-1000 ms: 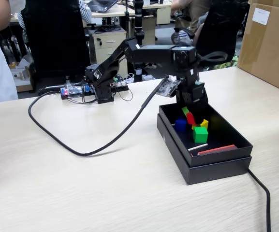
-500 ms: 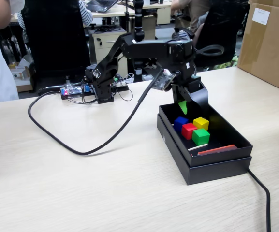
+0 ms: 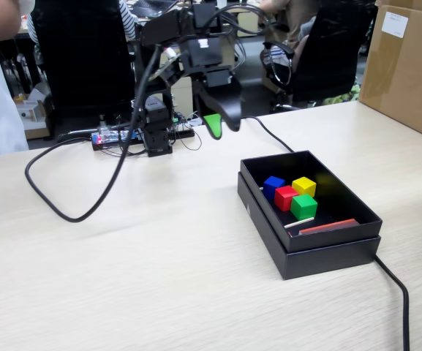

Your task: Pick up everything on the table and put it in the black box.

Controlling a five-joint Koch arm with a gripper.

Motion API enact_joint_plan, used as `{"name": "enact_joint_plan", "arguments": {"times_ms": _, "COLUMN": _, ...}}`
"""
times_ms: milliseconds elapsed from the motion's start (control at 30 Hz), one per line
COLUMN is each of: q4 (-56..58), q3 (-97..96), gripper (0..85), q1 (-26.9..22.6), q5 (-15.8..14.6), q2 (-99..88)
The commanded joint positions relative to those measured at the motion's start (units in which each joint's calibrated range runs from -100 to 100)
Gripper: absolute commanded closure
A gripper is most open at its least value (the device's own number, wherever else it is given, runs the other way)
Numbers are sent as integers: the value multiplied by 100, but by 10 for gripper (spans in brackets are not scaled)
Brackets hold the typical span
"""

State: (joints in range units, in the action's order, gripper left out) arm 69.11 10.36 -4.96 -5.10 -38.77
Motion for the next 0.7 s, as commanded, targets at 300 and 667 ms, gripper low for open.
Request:
{"name": "enact_joint_plan", "arguments": {"times_ms": 300, "q4": -3528, "q3": -4481, "gripper": 343, "q1": 361, "q5": 39, "q2": -3163}}
{"name": "enact_joint_plan", "arguments": {"times_ms": 667, "q4": -5403, "q3": -6875, "gripper": 350, "q1": 527, "q5": 122, "q2": -4035}}
